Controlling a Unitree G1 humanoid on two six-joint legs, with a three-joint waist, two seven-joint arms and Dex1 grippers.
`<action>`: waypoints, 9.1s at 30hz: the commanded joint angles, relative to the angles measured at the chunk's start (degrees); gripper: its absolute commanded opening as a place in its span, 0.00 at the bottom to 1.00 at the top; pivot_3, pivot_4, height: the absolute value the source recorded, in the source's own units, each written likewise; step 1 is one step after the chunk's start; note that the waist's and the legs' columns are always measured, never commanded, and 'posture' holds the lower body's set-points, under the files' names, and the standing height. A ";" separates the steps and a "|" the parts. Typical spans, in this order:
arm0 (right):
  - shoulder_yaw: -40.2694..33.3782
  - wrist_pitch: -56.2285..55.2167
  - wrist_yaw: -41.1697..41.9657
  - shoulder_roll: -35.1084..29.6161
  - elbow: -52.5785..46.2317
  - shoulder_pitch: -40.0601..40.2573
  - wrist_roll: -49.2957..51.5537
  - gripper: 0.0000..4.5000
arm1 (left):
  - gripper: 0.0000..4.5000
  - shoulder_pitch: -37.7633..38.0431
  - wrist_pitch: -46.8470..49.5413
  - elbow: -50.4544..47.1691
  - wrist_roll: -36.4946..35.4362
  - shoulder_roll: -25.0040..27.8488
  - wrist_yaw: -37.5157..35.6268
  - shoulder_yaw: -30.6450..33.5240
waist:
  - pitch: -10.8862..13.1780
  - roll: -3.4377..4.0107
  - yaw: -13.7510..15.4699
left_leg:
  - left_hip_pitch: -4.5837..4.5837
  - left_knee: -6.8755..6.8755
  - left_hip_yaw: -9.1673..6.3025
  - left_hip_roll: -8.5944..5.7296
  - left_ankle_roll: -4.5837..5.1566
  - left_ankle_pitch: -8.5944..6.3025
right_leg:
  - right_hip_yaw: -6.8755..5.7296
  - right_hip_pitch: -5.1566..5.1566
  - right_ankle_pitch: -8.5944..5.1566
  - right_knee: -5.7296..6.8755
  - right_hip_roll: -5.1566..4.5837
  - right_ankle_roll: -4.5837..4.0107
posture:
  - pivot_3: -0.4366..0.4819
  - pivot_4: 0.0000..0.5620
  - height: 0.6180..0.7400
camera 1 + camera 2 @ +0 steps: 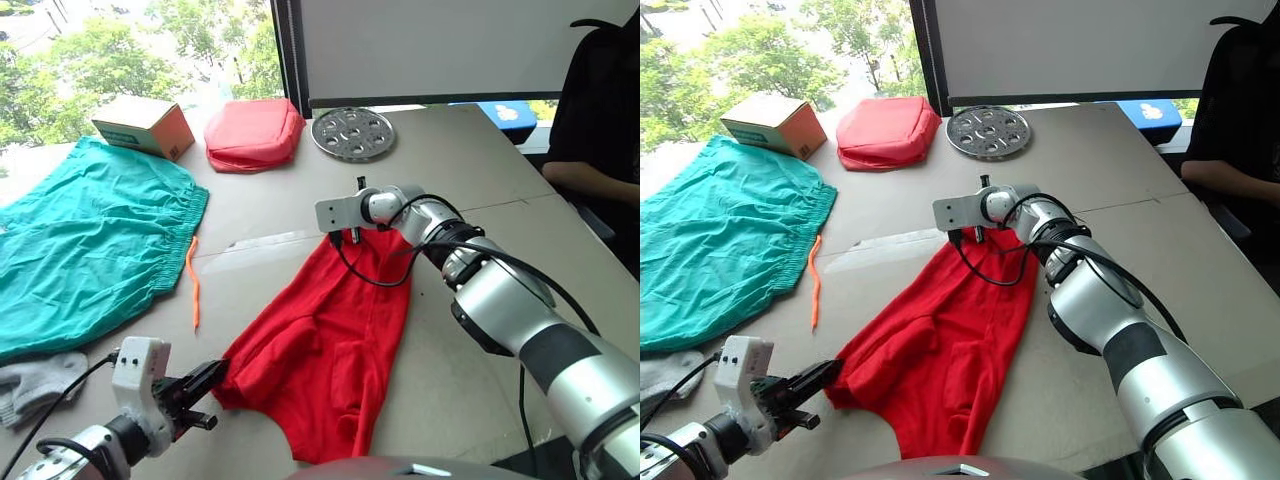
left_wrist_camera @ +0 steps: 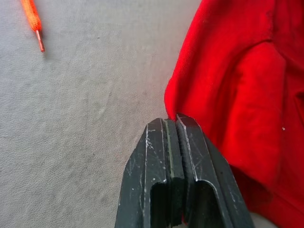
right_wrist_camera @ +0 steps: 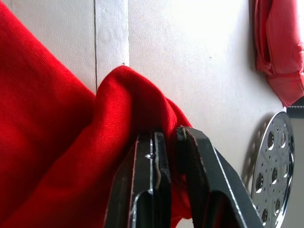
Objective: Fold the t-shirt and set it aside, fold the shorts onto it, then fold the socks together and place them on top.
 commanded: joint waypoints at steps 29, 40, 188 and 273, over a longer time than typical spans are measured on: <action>-34.82 60.84 -8.17 -6.19 -42.51 22.89 29.07 0.72 | 0.50 -15.83 -6.40 27.78 -5.53 34.15 -13.29 -22.51 | 0.01 0.30 -0.45 | -0.37 -0.15 -0.53 -0.48 0.00 0.03 | -0.26 -0.07 0.00 -0.16 0.07 0.03 | 0.48 0.27 1.00; -34.36 59.17 -9.07 -5.23 -39.70 21.77 30.71 0.67 | 0.52 -8.82 -1.71 24.56 -7.73 37.46 -13.64 -21.29 | 0.01 0.30 -0.52 | -0.34 -0.17 -0.59 -0.46 0.04 0.01 | -0.30 -0.07 -0.01 -0.12 0.10 0.04 | 0.48 0.27 1.00; -30.03 37.77 -11.35 -1.87 -22.85 12.84 32.69 0.02 | 0.00 -0.76 -52.22 21.39 6.58 25.24 -28.80 -24.04 | 0.32 -0.08 0.91 | -0.14 -1.05 -1.63 -0.77 -0.30 0.29 | 0.18 -0.14 0.19 -0.86 0.98 -0.65 | 0.48 0.27 1.00; -5.62 -24.81 13.13 -41.73 -86.58 69.78 8.26 1.00 | 0.73 -19.88 -112.78 66.49 16.48 35.13 -47.37 -38.54 | -0.19 -0.60 2.74 | 0.75 -0.75 -0.86 0.05 -0.12 0.12 | 0.56 -0.08 -0.20 -0.15 1.36 -0.32 | 0.48 0.27 1.00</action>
